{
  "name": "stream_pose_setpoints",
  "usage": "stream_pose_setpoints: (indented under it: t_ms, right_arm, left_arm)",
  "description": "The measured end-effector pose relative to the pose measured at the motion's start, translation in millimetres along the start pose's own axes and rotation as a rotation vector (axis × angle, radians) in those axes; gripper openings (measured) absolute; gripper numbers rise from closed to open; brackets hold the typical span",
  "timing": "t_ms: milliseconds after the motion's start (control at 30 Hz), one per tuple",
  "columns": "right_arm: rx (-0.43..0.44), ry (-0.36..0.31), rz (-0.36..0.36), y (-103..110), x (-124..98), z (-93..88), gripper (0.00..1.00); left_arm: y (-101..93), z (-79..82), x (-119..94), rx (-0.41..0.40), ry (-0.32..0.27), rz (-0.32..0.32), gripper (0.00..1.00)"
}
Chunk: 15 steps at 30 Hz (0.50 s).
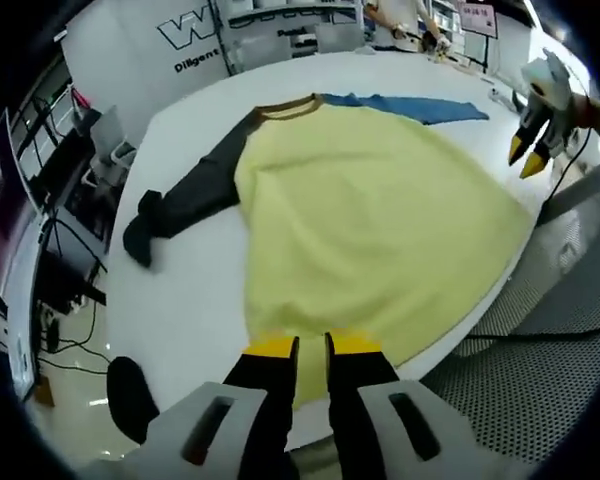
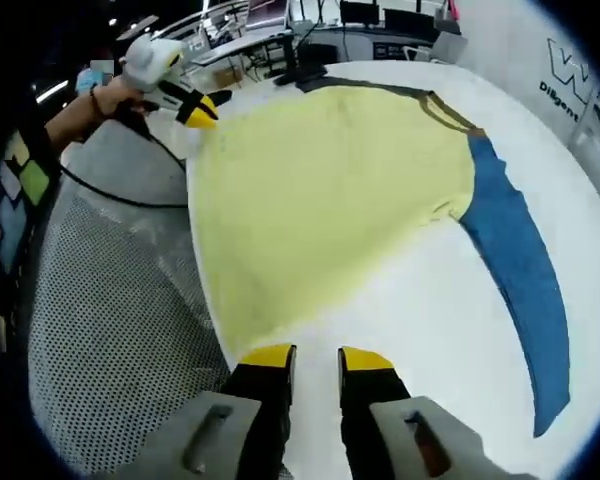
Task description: Fold the garment on the visible template until the final outline fits inside the template.
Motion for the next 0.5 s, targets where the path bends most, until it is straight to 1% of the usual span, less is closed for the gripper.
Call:
stream_pose_setpoints:
  t_ms: [33,100,200,233,333,433,500]
  right_arm:
    - [0.012,-0.015,-0.013,-1,2,1.6,0.07]
    - [0.052,-0.049,-0.078,-9,6,5.7,0.06]
    - [0.095,-0.068,-0.115,-19,11,10.3,0.03]
    - [0.080,-0.075,-0.114,-23,15,13.8,0.03]
    - [0.069,-0.083,-0.116,-27,21,19.0,0.02]
    - [0.059,-0.083,-0.116,-29,26,21.6,0.00]
    - [0.048,-0.095,-0.128,-32,29,23.6,0.00]
  left_arm:
    - [-4.0,1.1,1,0.005,-0.003,-0.010,0.10]
    - [-10.8,1.7,3,0.013,0.002,-0.033,0.10]
    - [-16.2,1.7,7,0.016,0.004,-0.047,0.11]
    - [-18.1,1.4,8,0.019,0.010,-0.052,0.10]
    - [-20.2,0.3,10,0.018,0.018,-0.059,0.11]
    - [-22.9,-0.2,11,0.020,0.023,-0.066,0.11]
    - [-24.2,-0.7,12,0.020,0.029,-0.069,0.11]
Point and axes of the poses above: the point that each gripper's makers call its tool centre point, and the gripper's own axes: x roughly forward along the fingers, y roughly to its left, z roughly out of its top, the point moved 7 cm from there along -x, roughly backward along the fingers, and after that the axes turned 9 degrees about -x, right-handed, at the moved point
